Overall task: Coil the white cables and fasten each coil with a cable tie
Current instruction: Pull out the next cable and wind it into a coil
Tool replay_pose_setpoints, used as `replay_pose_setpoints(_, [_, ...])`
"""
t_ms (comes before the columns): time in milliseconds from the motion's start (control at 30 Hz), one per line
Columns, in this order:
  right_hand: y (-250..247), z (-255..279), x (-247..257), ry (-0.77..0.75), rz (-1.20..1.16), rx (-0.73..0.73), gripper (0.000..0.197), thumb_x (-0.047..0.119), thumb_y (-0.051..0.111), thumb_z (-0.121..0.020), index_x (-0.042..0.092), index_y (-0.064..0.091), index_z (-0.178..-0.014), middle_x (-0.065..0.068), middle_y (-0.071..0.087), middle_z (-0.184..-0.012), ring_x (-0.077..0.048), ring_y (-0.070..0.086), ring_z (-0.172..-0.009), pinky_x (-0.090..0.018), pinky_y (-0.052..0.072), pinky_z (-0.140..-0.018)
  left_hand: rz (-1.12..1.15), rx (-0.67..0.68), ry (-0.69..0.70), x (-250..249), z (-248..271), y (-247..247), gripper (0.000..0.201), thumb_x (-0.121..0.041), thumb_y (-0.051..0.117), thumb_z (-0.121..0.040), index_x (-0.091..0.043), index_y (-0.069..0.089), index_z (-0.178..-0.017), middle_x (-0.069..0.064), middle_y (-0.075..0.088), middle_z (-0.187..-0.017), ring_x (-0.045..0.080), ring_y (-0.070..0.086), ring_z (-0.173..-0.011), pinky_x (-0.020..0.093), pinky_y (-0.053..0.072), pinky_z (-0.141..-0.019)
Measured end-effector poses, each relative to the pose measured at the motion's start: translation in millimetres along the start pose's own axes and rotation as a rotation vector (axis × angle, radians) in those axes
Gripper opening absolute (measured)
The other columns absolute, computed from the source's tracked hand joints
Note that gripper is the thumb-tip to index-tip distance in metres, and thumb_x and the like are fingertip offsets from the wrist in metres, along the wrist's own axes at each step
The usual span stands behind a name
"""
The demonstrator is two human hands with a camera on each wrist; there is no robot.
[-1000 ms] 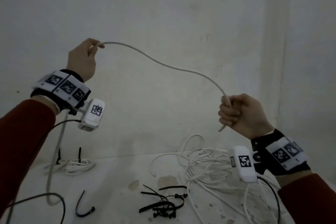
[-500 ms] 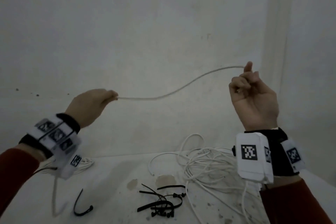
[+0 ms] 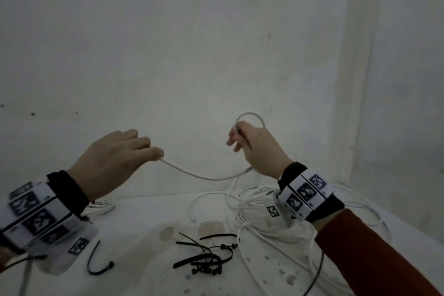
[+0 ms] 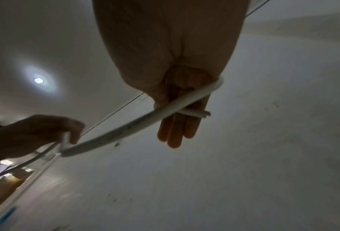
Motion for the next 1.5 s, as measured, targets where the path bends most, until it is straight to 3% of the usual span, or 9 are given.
replay_pose_setpoints(133, [14,15,16,-0.087,0.159,0.394,0.016,0.016,0.039,-0.102,0.014,0.055,-0.101,0.008,0.07,-0.096,0.009,0.051,-0.064,-0.012,0.037,-0.063,-0.041,0.002,-0.099,14,1,-6,0.017,-0.024,0.039,-0.092,-0.019,0.055,-0.097,0.005,0.056,-0.07,0.028,0.048,-0.059,0.029,0.026,-0.054])
replay_pose_setpoints(267, [21,25,32,-0.065,0.098,0.55,0.021,0.022,0.037,-0.102,0.019,0.056,-0.097,0.009,0.061,-0.076,0.0,0.052,-0.065,-0.016,0.037,-0.064,-0.054,-0.025,-0.151,20,-4,-8,0.022,-0.025,0.041,-0.094,-0.014,0.06,-0.096,0.008,0.058,-0.071,0.029,0.048,-0.059,0.03,0.027,-0.055])
replay_pose_setpoints(433, [32,32,40,-0.156,0.204,0.542,0.055,0.058,0.023,-0.095,0.016,0.055,-0.081,0.004,0.053,-0.065,-0.009,0.05,-0.061,-0.032,0.04,-0.062,-0.071,-0.086,-0.228,28,-14,-18,0.029,-0.026,0.044,-0.095,-0.008,0.067,-0.094,0.009,0.058,-0.071,0.03,0.048,-0.06,0.032,0.031,-0.053])
replay_pose_setpoints(700, [19,37,38,-0.011,-0.411,0.212,0.038,0.037,0.031,-0.102,0.018,0.048,-0.073,0.003,0.045,-0.061,-0.003,0.039,-0.053,-0.014,0.032,-0.056,-0.058,-0.089,-0.26,43,-14,-19,0.03,-0.029,0.043,-0.096,-0.009,0.065,-0.095,0.009,0.058,-0.071,0.03,0.049,-0.06,0.033,0.033,-0.053])
replay_pose_setpoints(967, [17,44,56,-0.028,-0.496,0.547,0.033,0.016,0.036,-0.103,0.011,0.04,-0.072,0.015,0.043,-0.056,-0.002,0.037,-0.048,-0.028,0.041,-0.054,-0.062,-0.078,-0.229,46,-22,-23,0.032,-0.031,0.04,-0.098,-0.01,0.063,-0.095,0.01,0.056,-0.068,0.029,0.046,-0.058,0.031,0.028,-0.054])
replay_pose_setpoints(1100, [19,40,68,0.02,-0.462,0.535,0.038,0.031,0.037,-0.102,0.017,0.047,-0.068,0.01,0.04,-0.057,-0.005,0.035,-0.05,-0.015,0.031,-0.054,-0.076,-0.115,-0.241,46,-32,-26,0.025,-0.031,0.041,-0.099,-0.013,0.058,-0.097,0.01,0.054,-0.068,0.028,0.046,-0.058,0.03,0.028,-0.053])
replay_pose_setpoints(1300, [10,31,73,0.265,-1.332,0.596,0.046,0.047,0.044,-0.091,0.023,0.038,-0.052,0.01,0.019,-0.039,-0.01,0.012,-0.036,-0.023,0.016,-0.042,-0.05,-0.103,-0.322,41,-37,-16,0.026,-0.031,0.044,-0.095,-0.015,0.064,-0.097,0.006,0.057,-0.07,0.028,0.055,-0.06,0.025,0.03,-0.046])
replay_pose_setpoints(1400, [6,21,75,0.143,-1.927,0.765,0.04,0.038,0.038,-0.1,0.02,0.033,-0.064,0.006,0.011,-0.041,-0.013,0.006,-0.037,-0.026,0.018,-0.045,0.08,-0.084,-0.315,25,-42,-2,0.028,-0.038,0.035,-0.093,-0.025,0.059,-0.101,0.005,0.061,-0.075,0.027,0.057,-0.062,0.029,0.039,-0.045])
replay_pose_setpoints(1500, [-1,12,69,-0.001,-2.142,0.543,0.039,0.035,0.033,-0.101,0.018,0.035,-0.066,0.003,0.014,-0.043,-0.014,0.007,-0.039,-0.029,0.018,-0.049,0.237,-0.073,-0.362,4,-42,16,0.028,-0.045,0.026,-0.093,-0.036,0.045,-0.111,0.004,0.064,-0.084,0.027,0.06,-0.069,0.04,0.05,-0.053])
Point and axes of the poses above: each hand's wrist, its own z-axis away from the middle knuckle, its own y-axis out of the palm, x = y × z, the point moved 2 cm from there along -z, towards the middle knuckle
